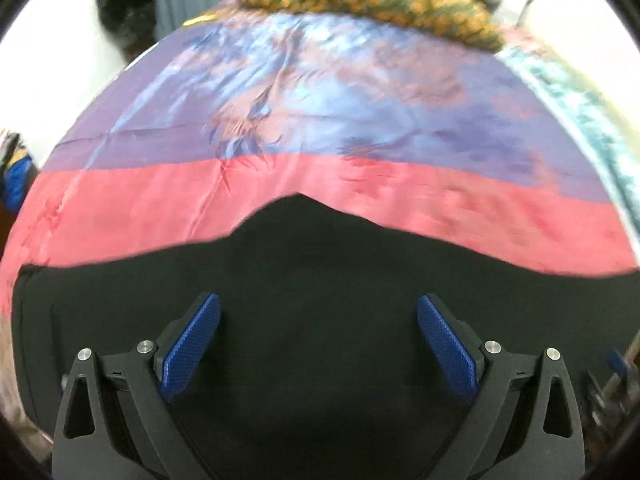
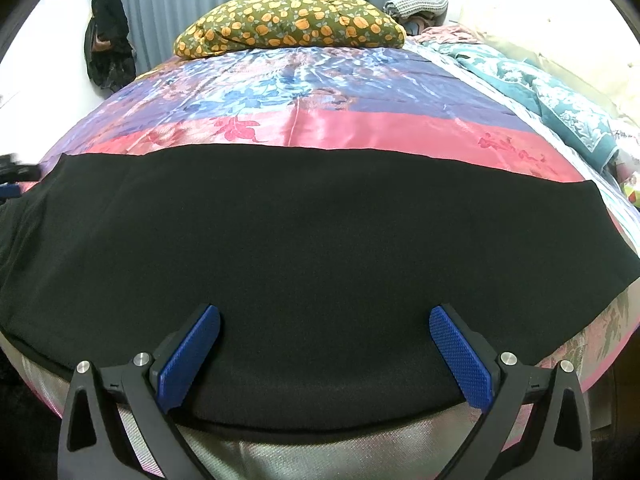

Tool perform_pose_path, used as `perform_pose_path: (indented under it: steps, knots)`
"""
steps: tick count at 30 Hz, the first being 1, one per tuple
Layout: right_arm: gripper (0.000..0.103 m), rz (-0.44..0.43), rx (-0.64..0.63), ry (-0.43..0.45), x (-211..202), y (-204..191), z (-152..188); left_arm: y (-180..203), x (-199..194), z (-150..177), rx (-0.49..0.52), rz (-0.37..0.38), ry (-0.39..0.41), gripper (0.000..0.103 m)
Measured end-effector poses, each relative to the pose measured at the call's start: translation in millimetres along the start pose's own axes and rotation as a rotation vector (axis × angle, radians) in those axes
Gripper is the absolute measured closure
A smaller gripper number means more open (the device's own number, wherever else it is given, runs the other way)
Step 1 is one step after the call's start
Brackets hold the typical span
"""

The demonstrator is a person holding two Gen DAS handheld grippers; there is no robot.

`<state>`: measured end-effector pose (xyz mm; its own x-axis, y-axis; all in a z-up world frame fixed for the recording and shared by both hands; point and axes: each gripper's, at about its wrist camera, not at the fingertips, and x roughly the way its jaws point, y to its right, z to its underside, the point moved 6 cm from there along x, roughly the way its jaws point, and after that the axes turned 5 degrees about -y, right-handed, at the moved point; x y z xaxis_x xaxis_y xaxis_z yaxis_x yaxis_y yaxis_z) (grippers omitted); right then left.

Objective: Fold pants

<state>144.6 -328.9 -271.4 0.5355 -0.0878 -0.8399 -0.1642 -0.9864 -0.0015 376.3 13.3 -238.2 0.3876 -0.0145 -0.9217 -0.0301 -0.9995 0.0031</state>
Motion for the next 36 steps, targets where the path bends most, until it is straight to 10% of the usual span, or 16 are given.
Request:
perform_pose_path:
  steps: [5, 16, 20, 36]
  knots:
    - [0.0, -0.005, -0.005, -0.004, -0.1, -0.3, -0.3, -32.3, 32.7, -11.4, -0.225, 0.042, -0.024, 0.003]
    - [0.0, -0.013, -0.006, 0.009, -0.9, -0.7, -1.1, 39.1, -24.9, 112.2, 0.189, -0.039, 0.005, 0.003]
    - [0.0, -0.03, -0.022, 0.019, -2.6, 0.4, 1.1, 13.5, -35.0, 128.9, 0.062, 0.035, -0.021, 0.001]
    - [0.0, -0.09, -0.04, 0.111, -48.1, -3.6, -6.6, 18.2, -52.9, 161.1, 0.186, 0.019, -0.062, 0.0]
